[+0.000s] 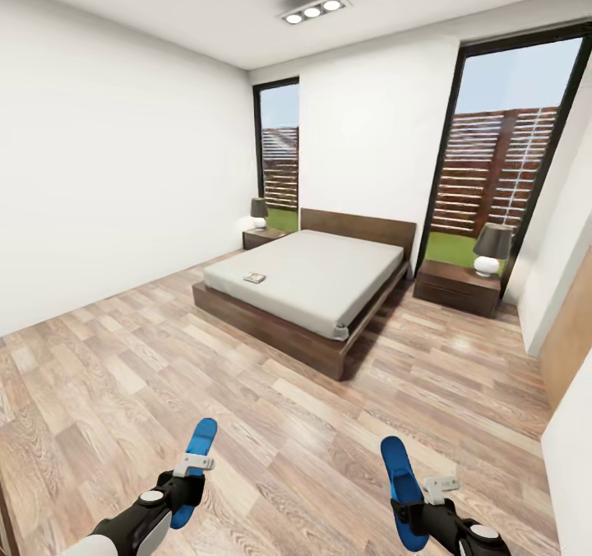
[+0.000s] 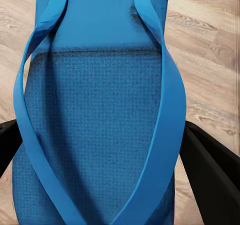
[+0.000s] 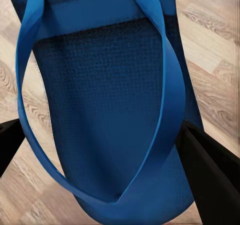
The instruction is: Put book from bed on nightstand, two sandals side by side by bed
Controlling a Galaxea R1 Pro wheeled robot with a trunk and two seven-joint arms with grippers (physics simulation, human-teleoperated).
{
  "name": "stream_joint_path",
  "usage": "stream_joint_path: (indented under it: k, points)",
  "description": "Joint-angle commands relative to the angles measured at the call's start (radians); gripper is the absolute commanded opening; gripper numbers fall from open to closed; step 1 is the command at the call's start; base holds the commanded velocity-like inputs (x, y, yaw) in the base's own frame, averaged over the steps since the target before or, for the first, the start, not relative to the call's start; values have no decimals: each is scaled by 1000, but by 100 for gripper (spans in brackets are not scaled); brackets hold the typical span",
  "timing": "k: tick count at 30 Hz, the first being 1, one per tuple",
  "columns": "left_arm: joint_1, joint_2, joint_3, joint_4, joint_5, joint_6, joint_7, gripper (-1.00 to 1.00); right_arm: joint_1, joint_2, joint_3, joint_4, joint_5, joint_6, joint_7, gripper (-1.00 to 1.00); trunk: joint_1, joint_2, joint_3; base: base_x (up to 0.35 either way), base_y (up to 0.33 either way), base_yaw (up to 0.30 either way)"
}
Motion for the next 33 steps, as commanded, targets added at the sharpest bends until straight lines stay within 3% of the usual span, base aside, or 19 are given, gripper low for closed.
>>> stream_joint_path:
  k: [1, 10, 26, 33]
  points:
    - [0, 1, -8, 0, 10, -3, -2, -100, -1, 2, -8, -2, 4, 5, 9, -100, 0, -1, -1, 0, 0, -269]
    - [0, 1, -8, 0, 10, -3, -4, -100, -1, 2, -8, 16, 4, 4, 8, -100, 0, -1, -5, 0, 0, -269]
    - [0, 0, -9, 0, 9, -2, -5, -100, -1, -5, -11, 213, 2, 0, -7, -100, 0, -1, -20, 0, 0, -252]
    - [1, 0, -7, 2, 15, 4, -8, -100, -1, -6, -35, 240, 4, -66, -22, -100, 0, -1, -28, 0, 0, -234]
